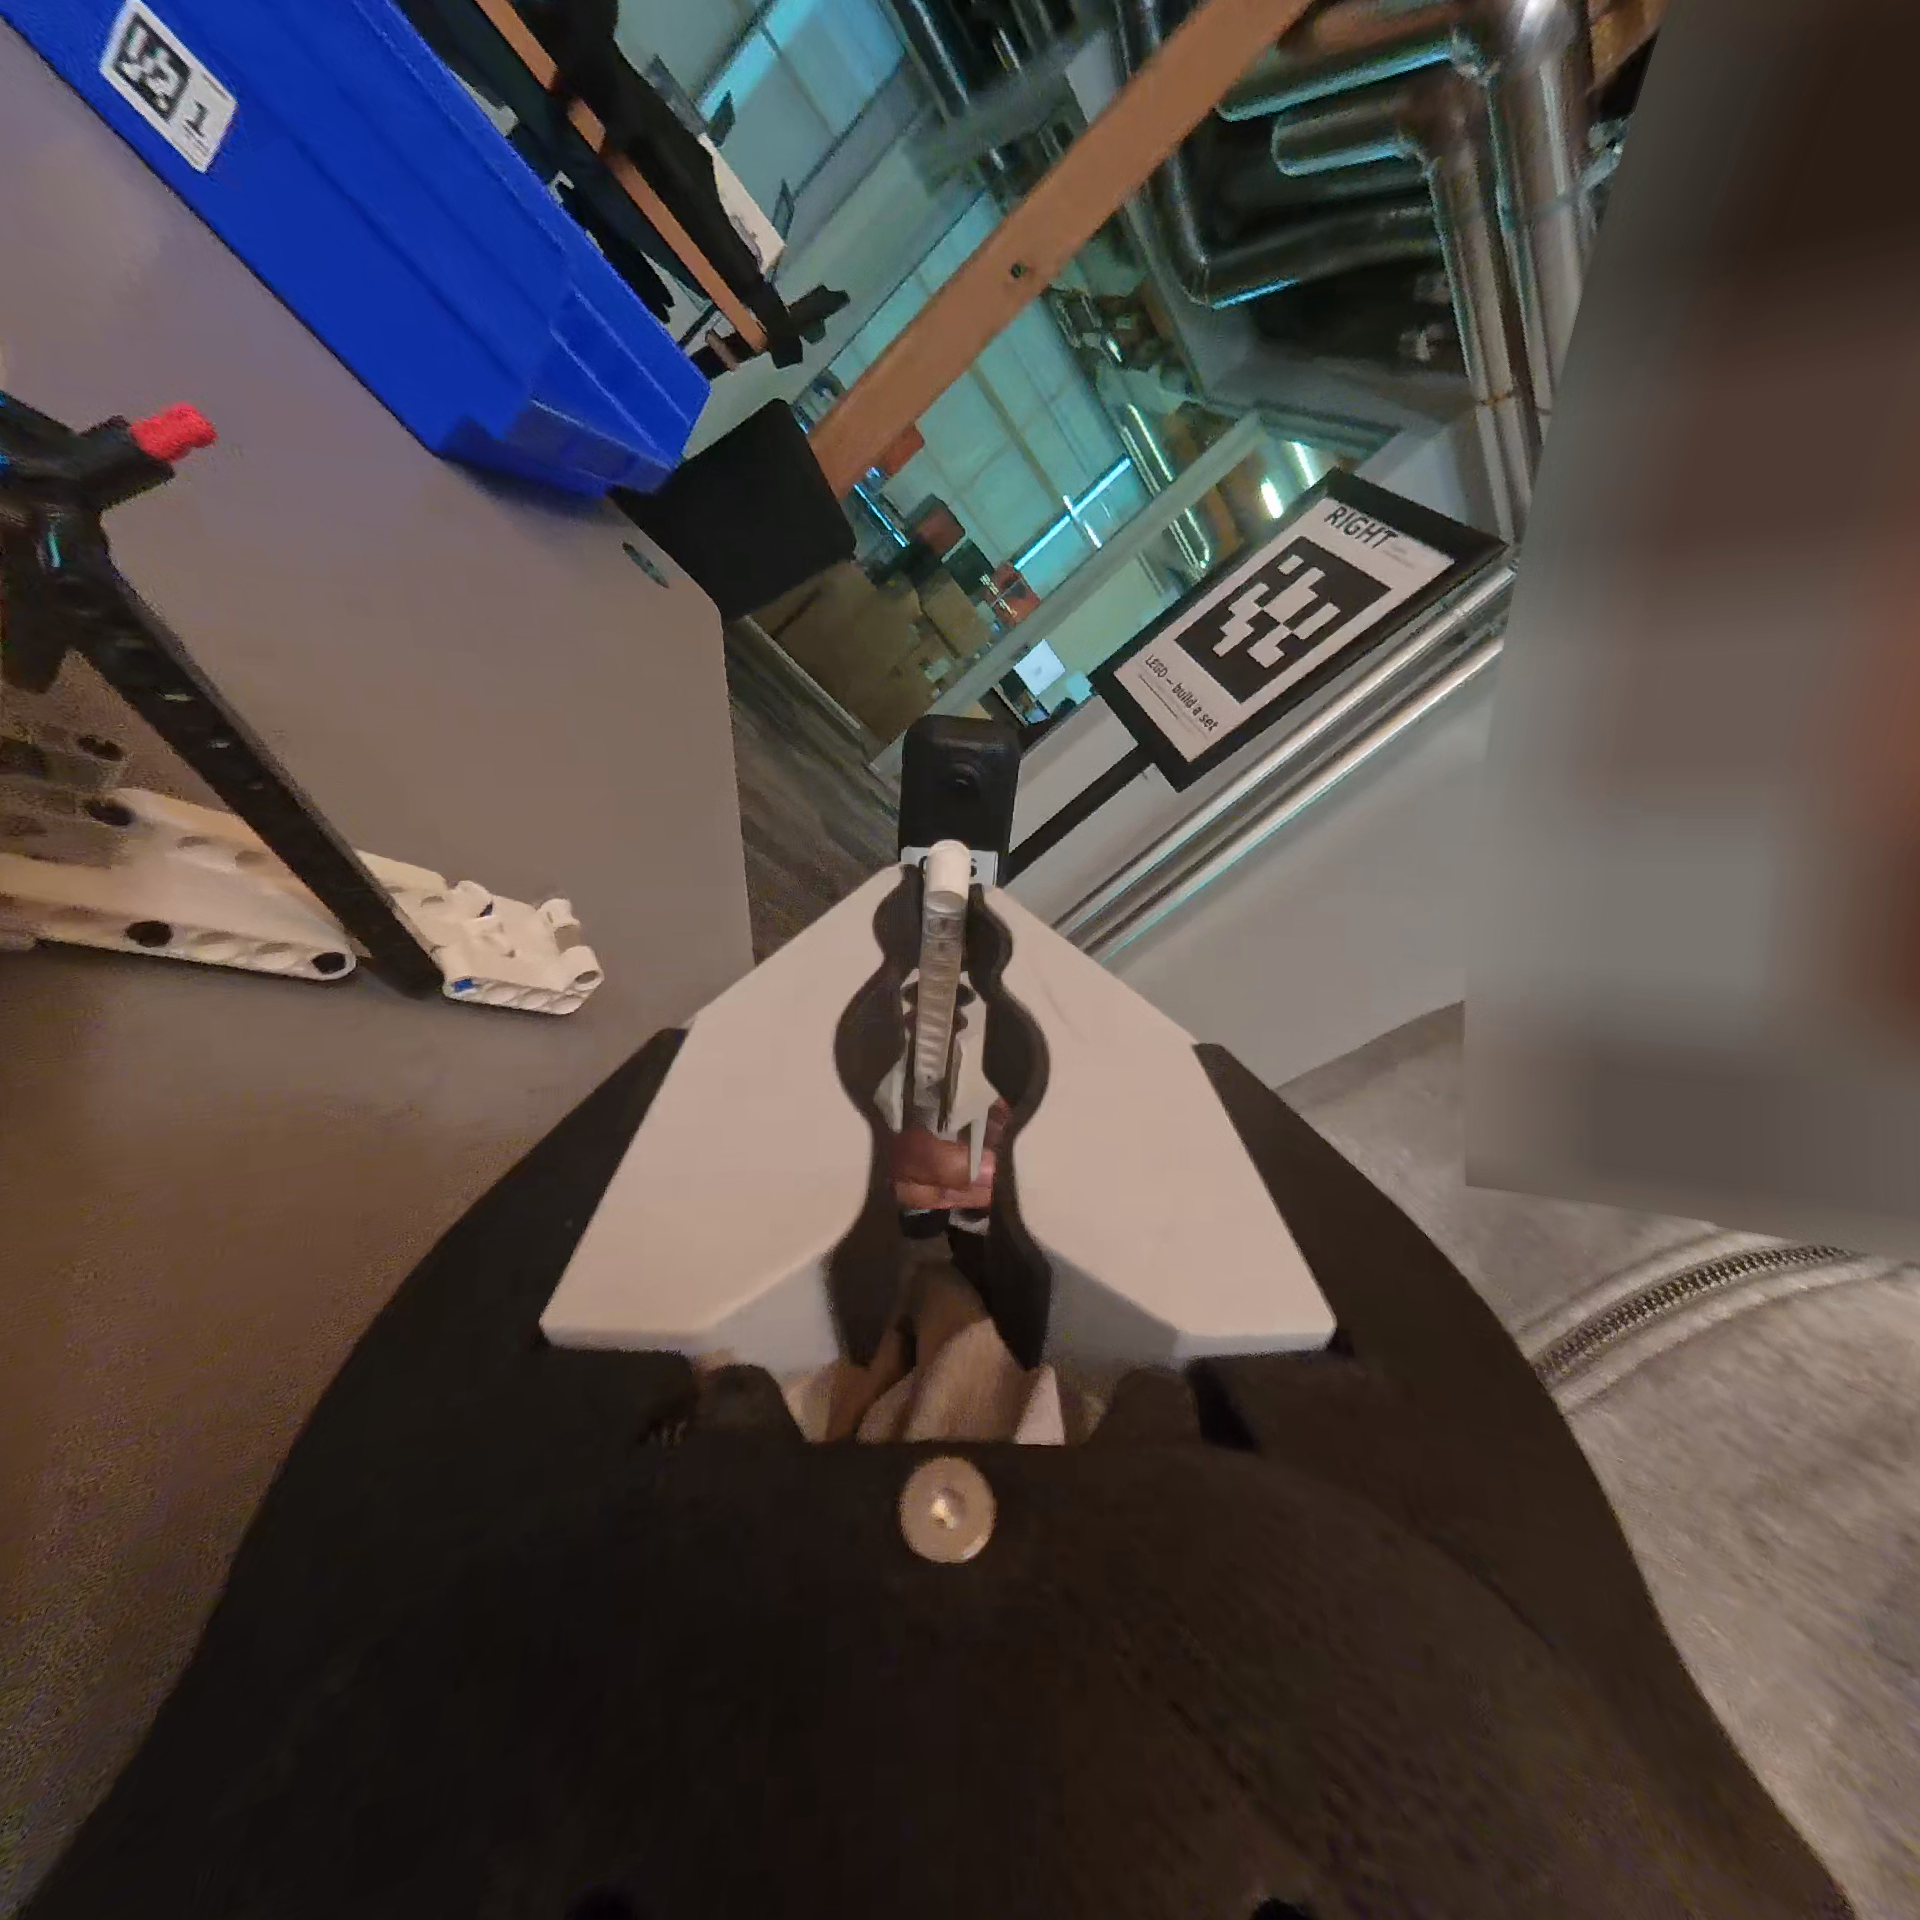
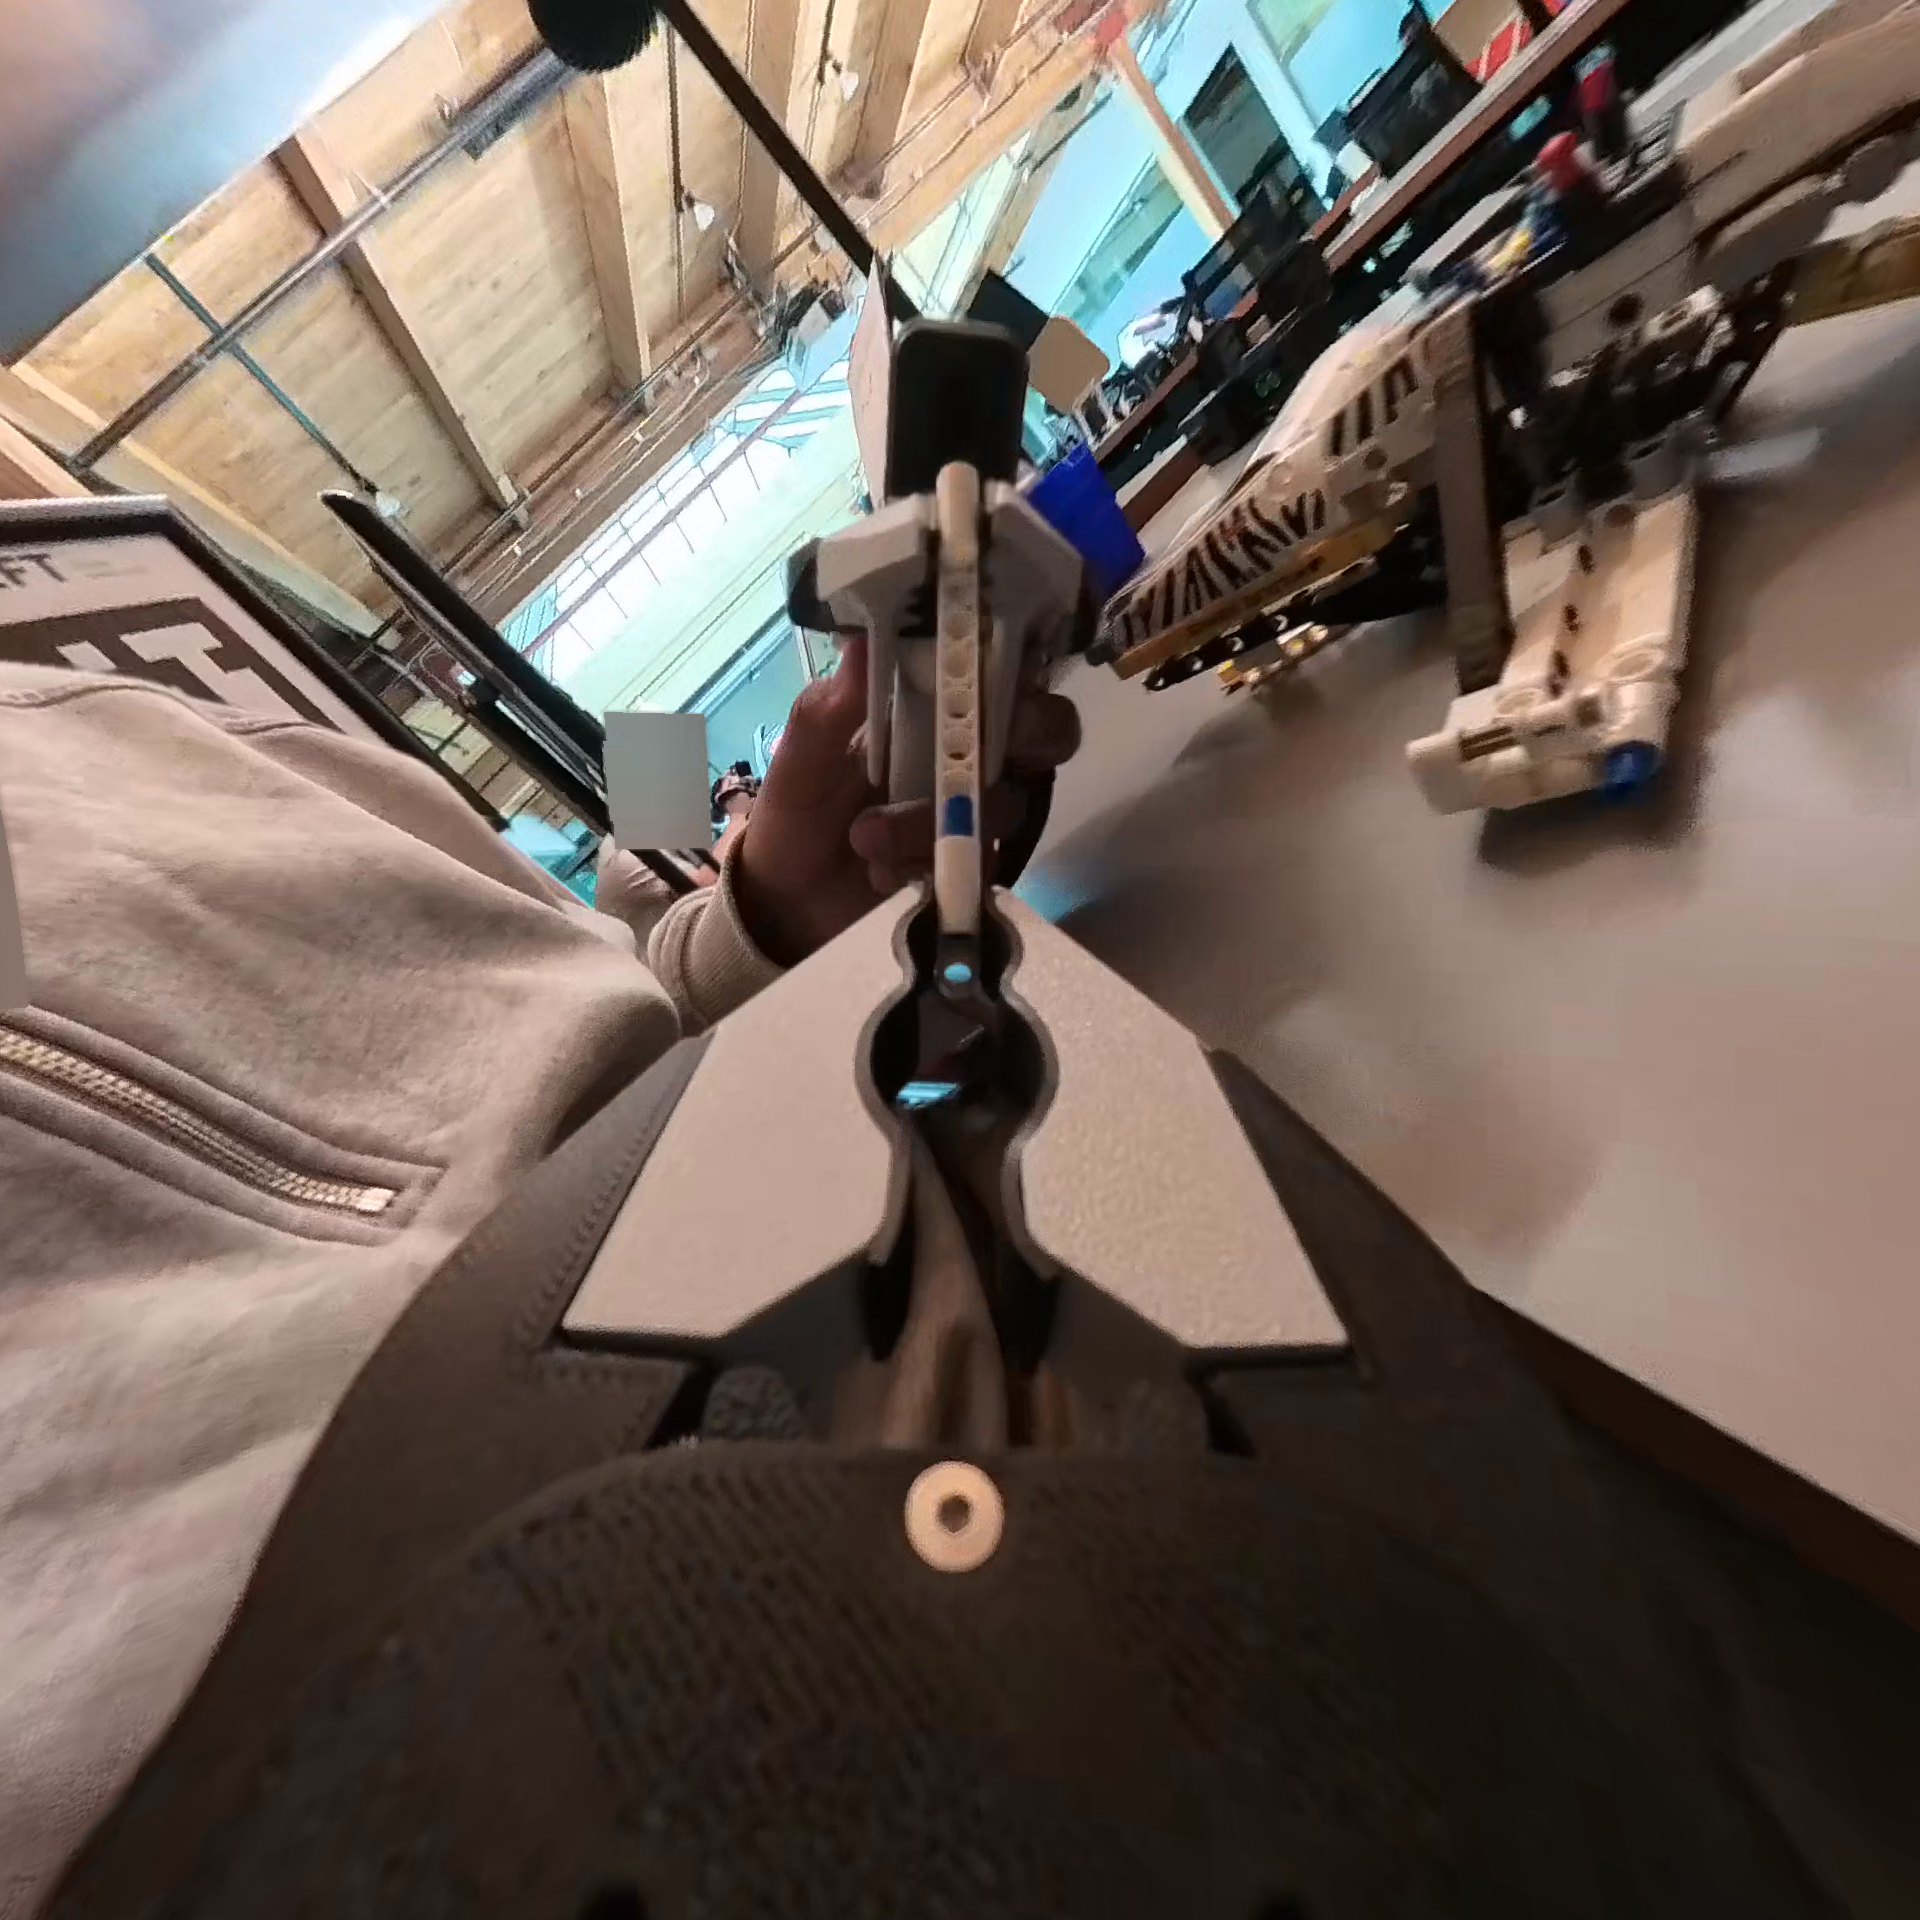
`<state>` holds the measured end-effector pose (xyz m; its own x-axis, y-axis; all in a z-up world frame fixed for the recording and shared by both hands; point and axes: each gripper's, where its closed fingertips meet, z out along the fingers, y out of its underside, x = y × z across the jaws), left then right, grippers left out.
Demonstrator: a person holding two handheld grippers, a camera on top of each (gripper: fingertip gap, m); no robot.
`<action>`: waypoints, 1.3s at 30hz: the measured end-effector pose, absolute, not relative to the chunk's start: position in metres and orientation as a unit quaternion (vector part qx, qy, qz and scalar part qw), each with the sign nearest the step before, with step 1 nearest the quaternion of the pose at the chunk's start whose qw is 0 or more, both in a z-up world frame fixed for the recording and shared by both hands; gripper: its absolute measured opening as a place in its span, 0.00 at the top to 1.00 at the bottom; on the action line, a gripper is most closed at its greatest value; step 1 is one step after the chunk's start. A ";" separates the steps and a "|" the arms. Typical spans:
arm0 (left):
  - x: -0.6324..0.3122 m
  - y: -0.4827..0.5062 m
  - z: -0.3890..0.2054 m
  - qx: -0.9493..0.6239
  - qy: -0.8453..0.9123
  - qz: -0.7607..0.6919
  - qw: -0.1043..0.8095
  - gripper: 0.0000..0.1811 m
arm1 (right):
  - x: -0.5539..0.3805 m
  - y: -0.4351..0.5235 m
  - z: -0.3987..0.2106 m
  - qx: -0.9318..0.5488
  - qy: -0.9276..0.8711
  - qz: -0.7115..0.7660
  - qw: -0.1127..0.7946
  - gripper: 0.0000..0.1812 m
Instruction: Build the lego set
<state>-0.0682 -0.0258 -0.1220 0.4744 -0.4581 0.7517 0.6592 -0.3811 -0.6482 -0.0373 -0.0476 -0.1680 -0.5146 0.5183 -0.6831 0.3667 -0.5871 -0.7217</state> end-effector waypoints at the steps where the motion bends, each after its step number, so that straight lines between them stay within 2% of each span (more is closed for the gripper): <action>1: -0.070 -0.025 -0.120 -0.659 -0.078 -0.507 0.550 0.98 | -0.039 -0.049 -0.167 -0.488 -0.452 0.745 0.051 0.98; 4: -0.081 -0.026 -0.114 -0.658 -0.081 -0.494 0.563 0.98 | -0.046 -0.035 -0.159 -0.488 -0.440 0.745 0.116 0.94; 6: -0.093 -0.033 -0.104 -0.643 -0.089 -0.477 0.592 0.98 | -0.048 -0.020 -0.155 -0.494 -0.458 0.707 0.215 0.82; 9: -0.103 -0.053 -0.098 -0.622 -0.106 -0.458 0.626 0.98 | -0.040 -0.019 -0.142 -0.473 -0.522 0.618 0.351 0.71; 12: -0.106 -0.075 -0.100 -0.603 -0.134 -0.449 0.646 0.98 | -0.036 -0.041 -0.129 -0.412 -0.596 0.487 0.487 0.71; 14: -0.109 -0.090 -0.098 -0.574 -0.161 -0.463 0.656 0.98 | -0.038 -0.066 -0.128 -0.363 -0.636 0.433 0.526 0.74; 21: -0.107 -0.104 -0.104 -0.560 -0.205 -0.450 0.665 0.98 | -0.063 -0.090 -0.141 -0.289 -0.688 0.372 0.552 0.83; 24: -0.108 -0.104 -0.108 -0.565 -0.222 -0.433 0.666 0.98 | -0.072 -0.089 -0.142 -0.259 -0.699 0.371 0.554 0.92; 29: -0.122 -0.109 -0.110 -0.577 -0.251 -0.382 0.676 0.98 | -0.088 -0.088 -0.143 -0.227 -0.720 0.410 0.512 0.92; 31: -0.131 -0.113 -0.107 -0.583 -0.263 -0.345 0.687 0.84 | -0.096 -0.085 -0.144 -0.235 -0.725 0.432 0.482 0.92; 33: -0.143 -0.120 -0.106 -0.594 -0.276 -0.289 0.699 0.75 | -0.102 -0.077 -0.147 -0.252 -0.731 0.448 0.449 0.92; 39: -0.167 -0.125 -0.109 -0.699 -0.227 -0.127 0.666 0.64 | -0.103 -0.048 -0.164 -0.343 -0.741 0.455 0.355 0.92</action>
